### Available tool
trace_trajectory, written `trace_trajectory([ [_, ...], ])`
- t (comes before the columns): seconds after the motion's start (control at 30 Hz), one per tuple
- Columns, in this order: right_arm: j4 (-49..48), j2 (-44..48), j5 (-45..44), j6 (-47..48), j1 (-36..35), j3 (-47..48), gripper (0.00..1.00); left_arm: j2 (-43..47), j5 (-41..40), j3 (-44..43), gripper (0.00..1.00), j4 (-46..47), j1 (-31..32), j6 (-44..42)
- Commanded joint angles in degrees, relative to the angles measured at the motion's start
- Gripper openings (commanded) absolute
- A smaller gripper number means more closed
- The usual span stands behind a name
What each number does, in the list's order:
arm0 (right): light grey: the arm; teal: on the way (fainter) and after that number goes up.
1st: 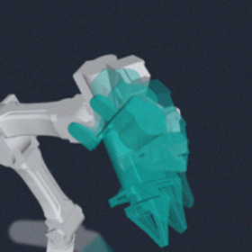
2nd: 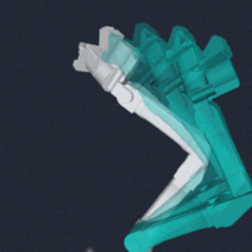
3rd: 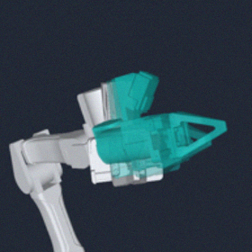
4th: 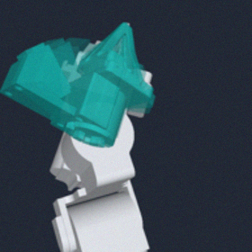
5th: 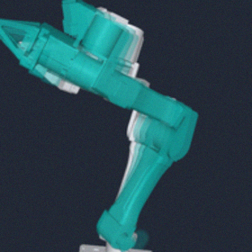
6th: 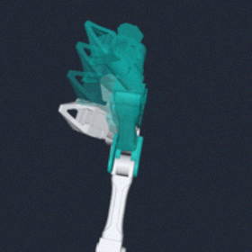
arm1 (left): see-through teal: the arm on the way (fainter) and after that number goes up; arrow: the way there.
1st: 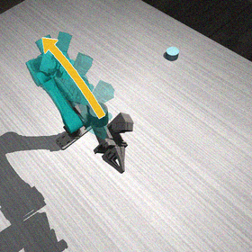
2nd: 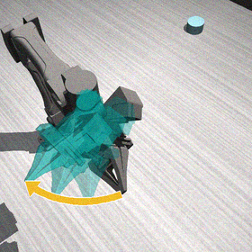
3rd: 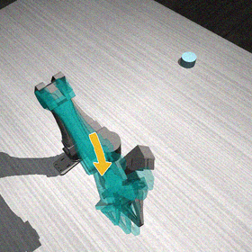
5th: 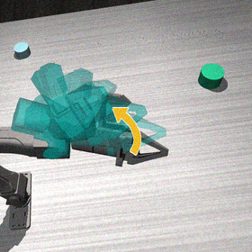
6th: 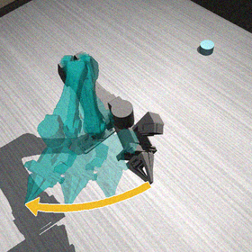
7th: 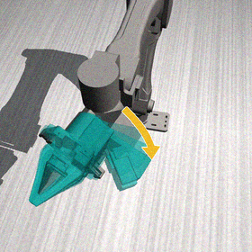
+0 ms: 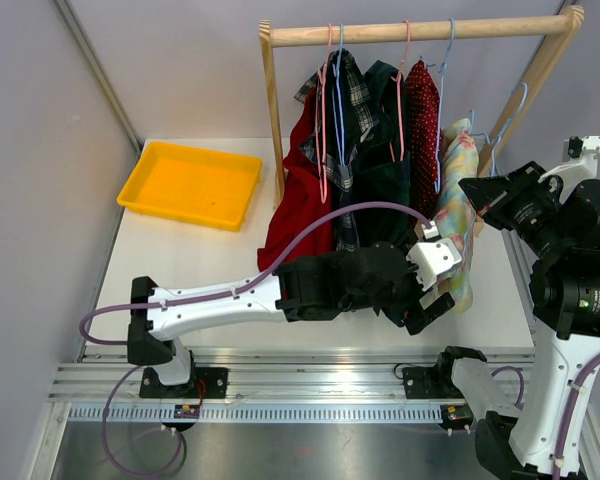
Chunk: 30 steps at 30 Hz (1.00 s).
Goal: Remove the skirt from the hanger
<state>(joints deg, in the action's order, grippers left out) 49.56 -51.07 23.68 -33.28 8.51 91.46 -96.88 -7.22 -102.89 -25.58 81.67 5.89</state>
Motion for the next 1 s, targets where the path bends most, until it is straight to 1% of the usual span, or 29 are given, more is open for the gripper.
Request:
trace_trajectory([
  [0.0, -4.30, 0.18, 1.98, -0.12, -0.43, 2.85, 0.00, 2.75, -5.60, 1.20, 0.95, 3.61, -0.02, 0.00],
  [0.2, -4.21, 0.36, 2.95, -0.21, -0.69, 3.37, 0.00, 1.44, -11.58, 1.47, 0.85, 6.07, -0.02, -1.58],
  [0.23, -4.21, 0.44, 3.04, -0.21, -0.78, 3.37, 0.00, 1.26, -12.11, 1.20, 0.81, 6.25, -0.11, -1.67],
  [0.27, -4.30, 0.44, 3.21, -0.30, -0.78, 3.29, 0.00, 0.91, -13.24, 0.68, 0.71, 7.12, -0.02, -2.19],
  [0.33, -4.38, 0.44, 3.04, -0.30, -0.78, 3.20, 0.00, -0.06, -13.34, 0.15, 0.46, 8.00, -0.11, -2.64],
  [0.37, -4.47, 0.36, 2.95, -0.30, -0.87, 3.20, 0.00, -0.41, -13.43, -0.81, 0.19, 8.18, -0.11, -2.81],
  [0.4, -4.47, 0.27, 2.95, -0.04, -0.87, 3.28, 0.00, -0.76, -13.26, -1.25, 0.08, 8.01, -0.11, -2.73],
  [0.43, -4.39, 0.18, 2.51, 0.23, -0.87, 3.46, 0.00, -1.20, -12.65, -1.52, 0.00, 8.09, -0.11, -2.55],
  [0.57, -3.42, -0.78, 0.85, 1.37, -0.87, 5.39, 0.00, 1.59, -9.58, 3.73, 0.00, 10.98, 0.33, 1.39],
  [0.6, -3.16, -1.05, 0.23, 1.81, -0.87, 6.53, 0.00, 2.65, -9.04, 8.62, 0.00, 11.95, 0.59, 2.36],
  [0.63, -2.81, -1.31, -0.38, 2.68, -0.78, 7.32, 0.00, 3.71, -8.78, 11.28, 0.00, 12.92, 1.03, 3.50],
  [0.67, -2.02, -2.27, -1.70, 3.21, -0.87, 8.11, 0.00, 6.33, -8.77, 14.70, 0.00, 15.19, 2.60, 5.60],
  [0.7, -1.58, -2.63, -2.49, 3.57, -0.87, 10.12, 0.00, 7.48, -9.21, 20.48, 0.00, 15.91, 3.58, 6.93],
  [0.73, -1.05, -3.07, -3.98, 4.53, -0.87, 11.10, 0.00, 8.89, -10.17, 23.76, 0.00, 17.05, 4.72, 8.42],
  [0.77, -0.17, -4.03, -4.60, 4.97, -0.95, 12.15, 0.00, 10.90, -10.96, 26.57, 0.00, 17.32, 7.43, 11.39],
  [0.8, 0.36, -4.56, -5.48, 5.85, -0.78, 14.25, 0.00, 12.05, -12.10, 32.00, 0.00, 17.58, 9.02, 12.90],
  [0.83, 0.71, -5.09, -6.88, 6.29, -0.87, 15.32, 0.00, 13.02, -13.33, 34.31, 0.00, 17.59, 10.69, 14.66],
  [0.87, 1.23, -6.05, -7.42, 6.73, -0.78, 16.89, 0.00, 13.90, -15.78, 36.16, 0.00, 16.89, 14.18, 18.33],
  [0.93, 1.50, -7.28, -8.21, 7.70, -0.78, 18.05, 0.00, 16.37, -18.51, 40.47, 0.00, 15.31, 17.63, 22.39],
  [0.97, 1.68, -8.33, -8.39, 7.96, -0.87, 18.40, 0.00, 17.16, -21.75, 41.27, 0.00, 12.60, 21.22, 26.06],
])
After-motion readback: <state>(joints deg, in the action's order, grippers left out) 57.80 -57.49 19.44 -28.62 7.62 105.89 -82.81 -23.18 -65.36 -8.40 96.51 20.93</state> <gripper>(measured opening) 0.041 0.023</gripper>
